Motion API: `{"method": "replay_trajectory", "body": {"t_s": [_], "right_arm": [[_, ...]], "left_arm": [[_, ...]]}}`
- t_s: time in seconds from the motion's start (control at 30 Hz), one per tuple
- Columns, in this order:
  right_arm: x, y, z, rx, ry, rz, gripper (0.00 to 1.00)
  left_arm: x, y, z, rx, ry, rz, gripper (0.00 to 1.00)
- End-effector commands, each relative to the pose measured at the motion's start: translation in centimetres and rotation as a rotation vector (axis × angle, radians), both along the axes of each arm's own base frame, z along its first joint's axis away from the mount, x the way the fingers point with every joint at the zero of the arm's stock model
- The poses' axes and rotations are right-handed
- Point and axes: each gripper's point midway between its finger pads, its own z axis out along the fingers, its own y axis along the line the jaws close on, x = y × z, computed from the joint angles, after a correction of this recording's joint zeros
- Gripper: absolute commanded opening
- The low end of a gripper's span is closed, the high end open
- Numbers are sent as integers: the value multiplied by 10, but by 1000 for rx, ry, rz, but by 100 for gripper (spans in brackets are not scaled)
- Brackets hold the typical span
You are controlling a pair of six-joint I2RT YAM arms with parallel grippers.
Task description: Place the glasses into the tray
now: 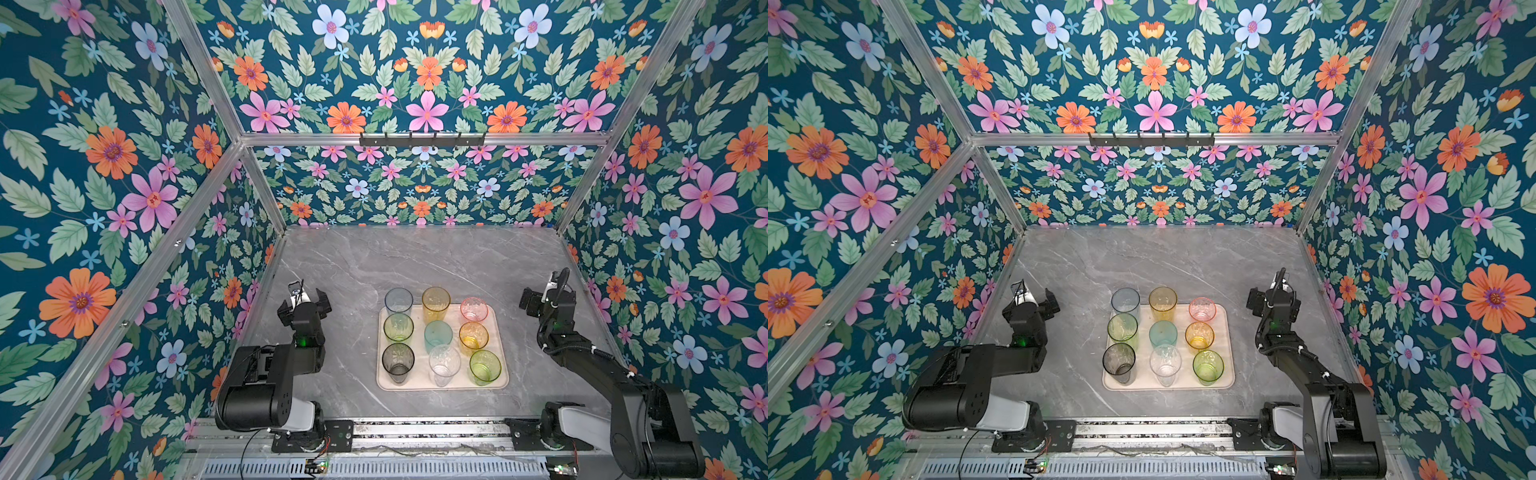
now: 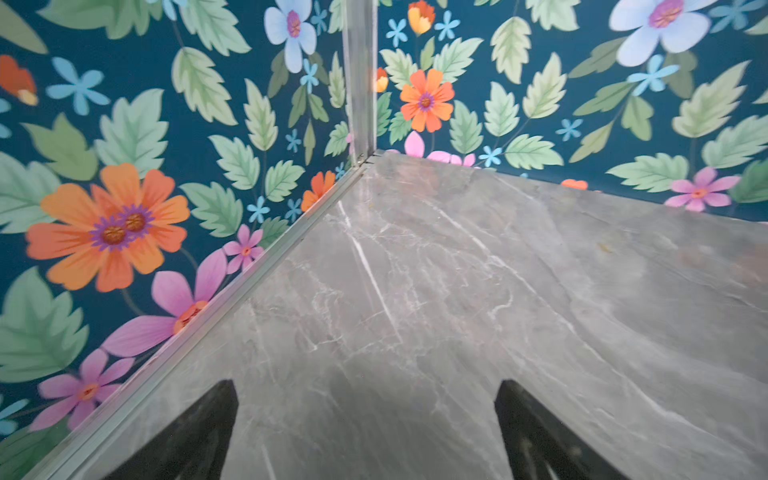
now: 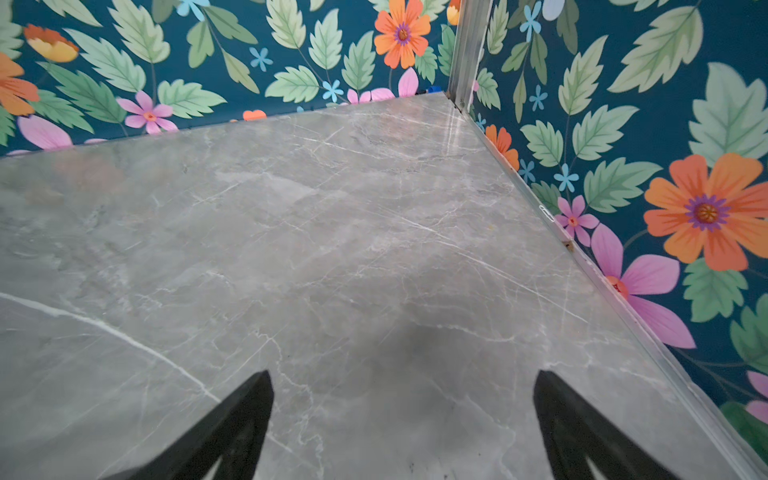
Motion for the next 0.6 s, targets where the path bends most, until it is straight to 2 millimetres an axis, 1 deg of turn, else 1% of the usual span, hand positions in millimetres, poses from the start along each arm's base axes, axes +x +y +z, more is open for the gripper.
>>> {"method": "replay_trajectory", "body": {"t_s": [0.0, 0.07, 0.17, 0.3, 0.4, 0.43, 0.5, 0.57], "right_arm": [[7, 15, 13, 21, -111, 88, 99], [8, 17, 11, 22, -103, 96, 99], [8, 23, 15, 32, -141, 131, 99], [6, 25, 9, 30, -147, 144, 99], [8, 25, 3, 27, -151, 144, 99], [8, 25, 0, 28, -149, 146, 99], [10, 27, -6, 26, -140, 157, 99], [12, 26, -10, 26, -144, 157, 99]], "left_arm": [[12, -11, 11, -4, -63, -69, 99], [13, -14, 10, 0, -63, -94, 99], [14, -15, 10, 1, -61, -100, 99], [6, -20, 10, 6, -98, -130, 99], [2, -23, 6, 18, -121, -151, 99], [3, -24, 10, 27, -141, -156, 99], [6, -25, 4, 19, -105, -165, 100], [12, -20, 1, 11, -78, -127, 100]]}}
